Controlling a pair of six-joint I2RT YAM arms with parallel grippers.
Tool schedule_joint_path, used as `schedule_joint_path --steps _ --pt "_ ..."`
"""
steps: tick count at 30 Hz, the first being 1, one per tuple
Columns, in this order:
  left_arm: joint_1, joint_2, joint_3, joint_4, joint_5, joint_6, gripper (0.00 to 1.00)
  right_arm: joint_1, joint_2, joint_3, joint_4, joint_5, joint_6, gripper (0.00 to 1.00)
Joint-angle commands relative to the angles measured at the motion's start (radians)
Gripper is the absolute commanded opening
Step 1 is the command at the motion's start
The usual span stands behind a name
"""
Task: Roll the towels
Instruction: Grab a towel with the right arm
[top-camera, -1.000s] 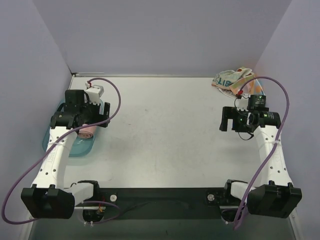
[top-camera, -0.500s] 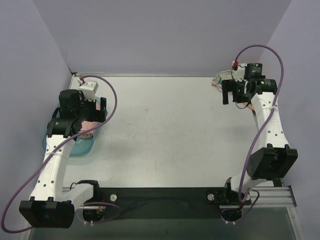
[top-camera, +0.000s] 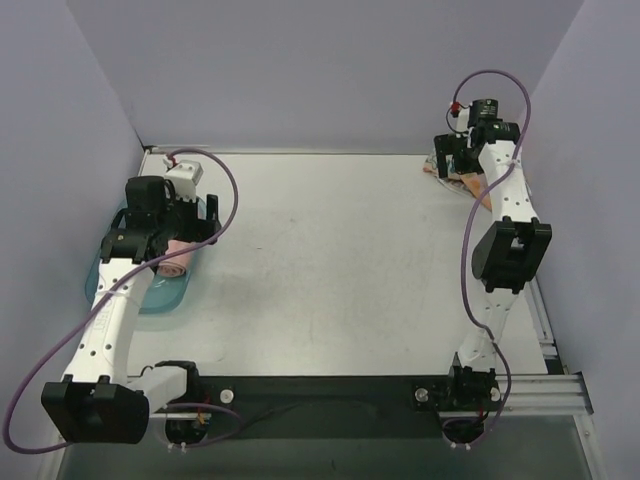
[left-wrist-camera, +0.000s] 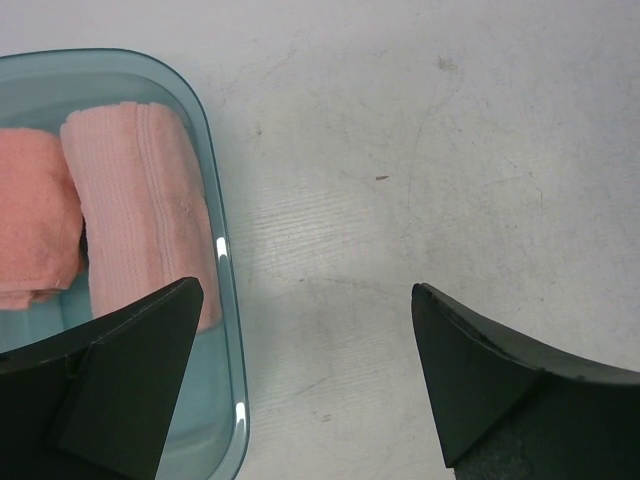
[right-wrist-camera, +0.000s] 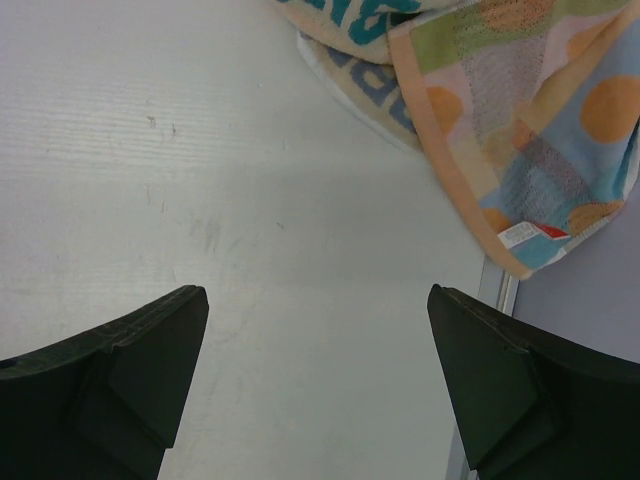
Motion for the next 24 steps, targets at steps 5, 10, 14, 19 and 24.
schedule_joint_path --steps 5,10,14,19,24 --pt "0.000 0.044 0.033 0.050 0.057 -0.006 0.97 -0.036 0.167 0.182 0.075 0.037 0.007 0.96" --pt "-0.002 0.068 0.024 0.049 0.055 -0.013 0.97 -0.045 0.247 0.179 0.216 0.121 -0.020 0.88" --pt "0.000 0.079 0.017 0.050 0.058 -0.024 0.97 -0.067 0.294 0.188 0.269 0.189 -0.063 0.87" --pt "-0.002 0.116 0.028 0.050 0.075 -0.045 0.97 -0.128 0.337 0.173 0.277 0.180 -0.094 0.88" --pt "0.000 0.140 0.040 0.050 0.080 -0.061 0.97 -0.171 0.373 0.151 0.278 0.074 -0.096 0.88"
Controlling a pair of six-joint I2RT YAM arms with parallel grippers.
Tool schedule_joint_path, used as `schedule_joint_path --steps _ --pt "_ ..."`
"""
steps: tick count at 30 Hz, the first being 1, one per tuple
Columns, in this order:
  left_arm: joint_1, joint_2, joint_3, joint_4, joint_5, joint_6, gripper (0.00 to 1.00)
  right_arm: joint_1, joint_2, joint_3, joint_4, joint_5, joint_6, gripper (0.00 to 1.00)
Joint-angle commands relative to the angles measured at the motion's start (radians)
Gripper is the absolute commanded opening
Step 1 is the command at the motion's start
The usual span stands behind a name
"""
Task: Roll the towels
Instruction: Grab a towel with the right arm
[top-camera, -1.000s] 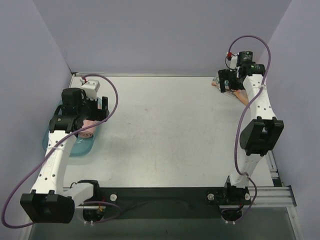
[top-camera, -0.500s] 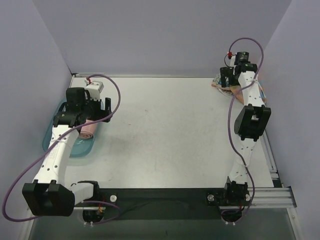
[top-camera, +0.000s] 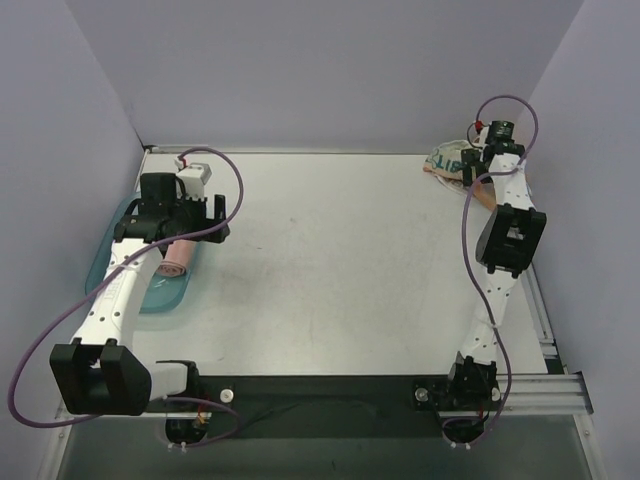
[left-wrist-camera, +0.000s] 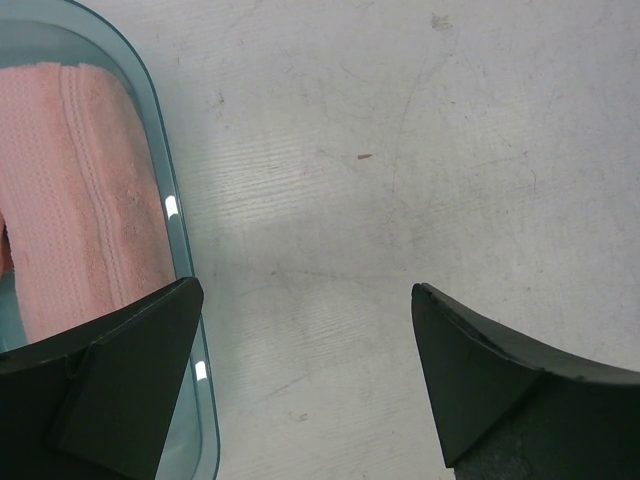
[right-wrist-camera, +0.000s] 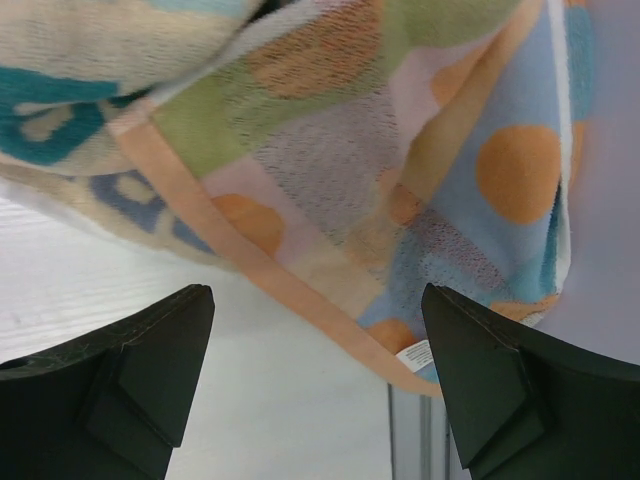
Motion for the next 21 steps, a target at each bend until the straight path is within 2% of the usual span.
schedule_joint_path --steps 1,5,12,15,16,18,19,21 --pt "0.000 0.006 0.039 0.044 0.030 -0.022 0.97 -0.028 0.018 0.004 0.018 -0.066 -0.012 0.88" --pt "-0.002 0.006 0.040 0.043 0.018 -0.019 0.97 -0.026 0.037 0.007 0.018 -0.118 -0.008 0.87" --pt "-0.002 0.016 0.040 0.043 0.011 -0.021 0.97 -0.031 0.090 0.035 0.024 -0.109 -0.006 0.79" --pt "0.000 0.010 0.036 0.040 0.007 -0.021 0.97 -0.034 0.101 0.039 0.030 -0.103 0.000 0.69" --pt "-0.002 0.010 0.033 0.040 0.005 -0.021 0.97 -0.035 0.097 0.038 0.033 -0.108 0.003 0.60" --pt "0.000 0.009 0.030 0.040 0.008 -0.021 0.97 -0.043 0.092 0.036 0.037 -0.123 0.017 0.50" --pt "0.000 0.009 0.030 0.040 0.008 -0.022 0.97 -0.043 0.083 0.035 0.038 -0.121 0.017 0.41" --pt "0.000 0.012 0.030 0.040 0.010 -0.024 0.97 -0.043 0.069 0.026 0.039 -0.112 0.014 0.31"
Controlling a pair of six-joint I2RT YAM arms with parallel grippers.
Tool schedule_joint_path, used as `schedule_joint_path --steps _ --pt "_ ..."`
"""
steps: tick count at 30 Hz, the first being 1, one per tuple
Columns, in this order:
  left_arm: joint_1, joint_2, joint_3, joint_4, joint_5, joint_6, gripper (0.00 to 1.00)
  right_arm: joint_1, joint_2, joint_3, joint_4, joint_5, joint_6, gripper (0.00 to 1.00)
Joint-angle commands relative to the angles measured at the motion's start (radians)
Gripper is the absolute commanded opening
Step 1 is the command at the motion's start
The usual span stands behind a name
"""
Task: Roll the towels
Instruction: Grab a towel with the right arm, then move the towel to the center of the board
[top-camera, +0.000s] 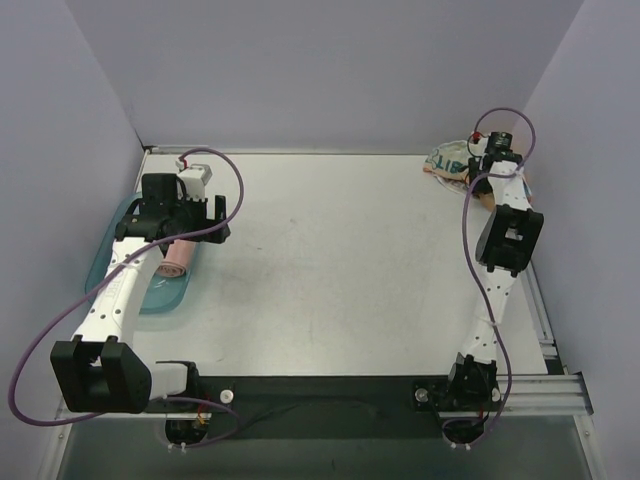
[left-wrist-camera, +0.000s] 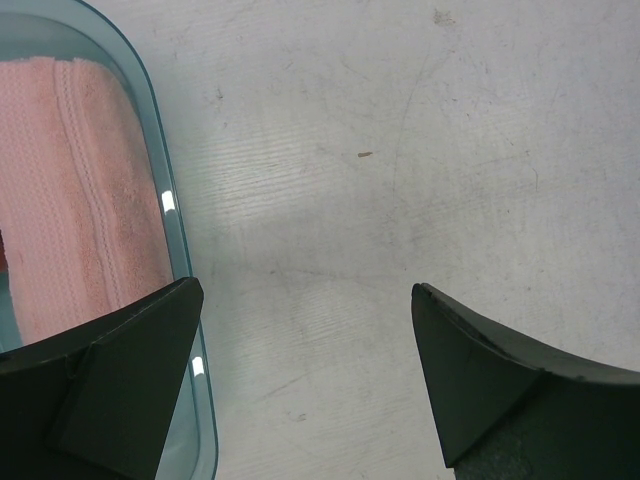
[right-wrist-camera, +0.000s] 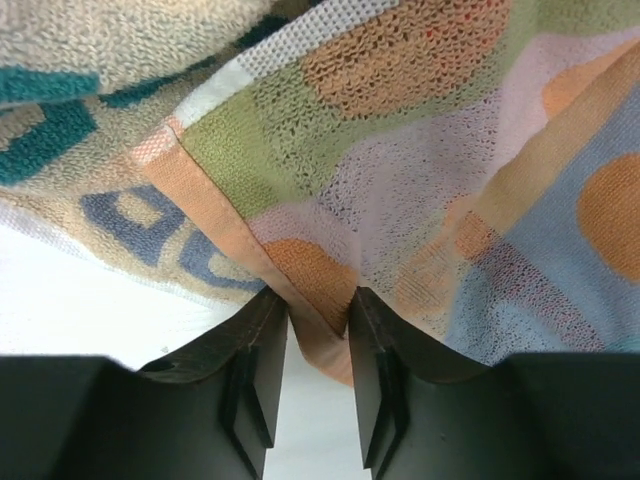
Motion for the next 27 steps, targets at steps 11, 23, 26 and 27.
schedule_joint_path --steps 11,23,26,27 --pt "0.000 -0.031 0.017 0.043 0.016 -0.021 0.97 -0.021 -0.208 -0.010 0.030 0.068 -0.039 0.00" --pt "-0.002 -0.045 0.020 0.054 -0.004 -0.061 0.97 0.023 -0.550 -0.046 0.068 0.071 0.113 0.00" --pt "0.000 -0.054 0.016 0.057 -0.015 -0.072 0.97 0.052 -0.636 -0.071 0.068 0.094 0.151 0.00" --pt "0.001 -0.057 0.014 0.058 -0.015 -0.078 0.97 0.063 -0.683 -0.088 0.066 0.092 0.165 0.00"
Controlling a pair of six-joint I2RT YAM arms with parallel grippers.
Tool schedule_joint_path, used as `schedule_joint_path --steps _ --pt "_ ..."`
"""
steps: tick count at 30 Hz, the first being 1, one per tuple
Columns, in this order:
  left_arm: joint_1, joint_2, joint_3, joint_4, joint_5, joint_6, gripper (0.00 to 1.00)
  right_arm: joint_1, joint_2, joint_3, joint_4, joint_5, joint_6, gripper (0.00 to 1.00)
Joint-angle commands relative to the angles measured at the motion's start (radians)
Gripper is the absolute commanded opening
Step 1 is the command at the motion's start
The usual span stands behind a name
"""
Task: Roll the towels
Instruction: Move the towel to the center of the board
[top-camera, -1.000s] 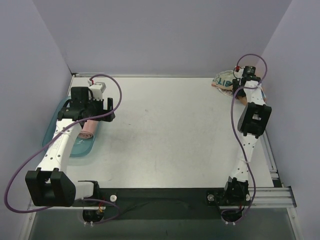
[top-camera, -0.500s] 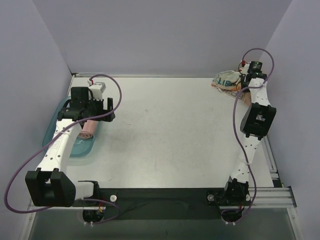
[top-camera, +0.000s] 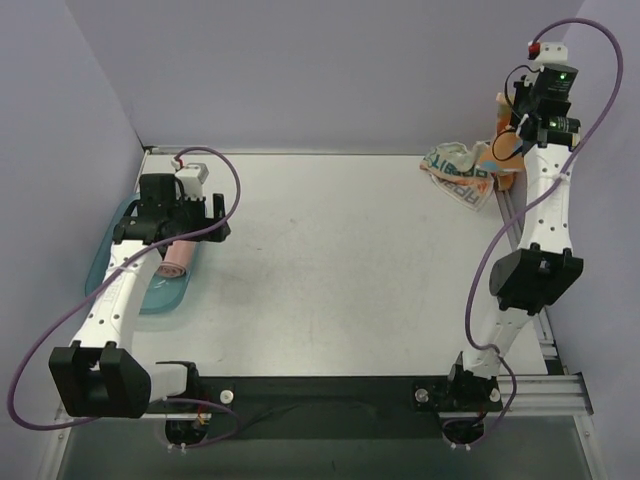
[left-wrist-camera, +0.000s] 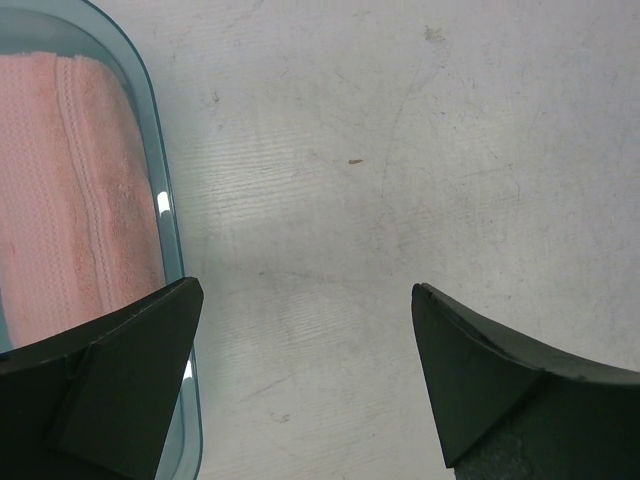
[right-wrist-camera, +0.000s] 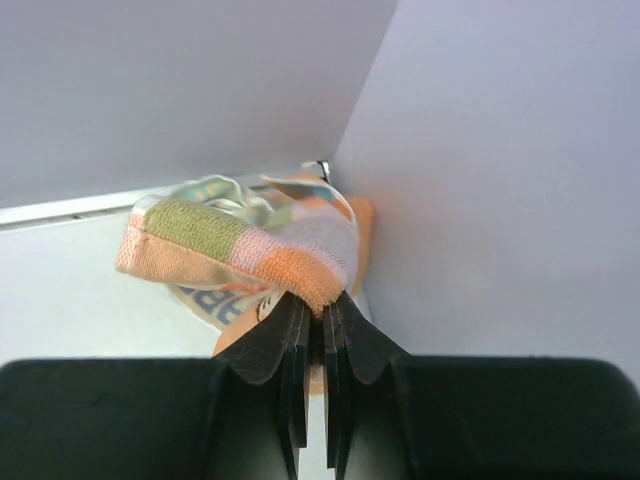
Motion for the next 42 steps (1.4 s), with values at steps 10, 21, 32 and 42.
schedule_joint_path --steps 10,21,32,42 --pt "0.003 -0.081 -0.006 0.074 -0.007 -0.074 0.97 0.117 -0.377 -0.079 0.047 0.016 0.118 0.00" --pt "0.004 -0.096 0.000 0.088 0.037 -0.082 0.97 0.237 -0.507 -0.037 0.018 -0.374 0.266 0.00" --pt "0.039 -0.068 0.066 0.118 0.270 -0.069 0.97 0.515 -0.487 -0.103 0.021 -0.529 0.409 0.00" --pt "0.092 -0.081 0.013 0.132 0.486 0.019 0.97 0.342 -0.739 -0.704 -0.039 -0.487 0.241 0.00"
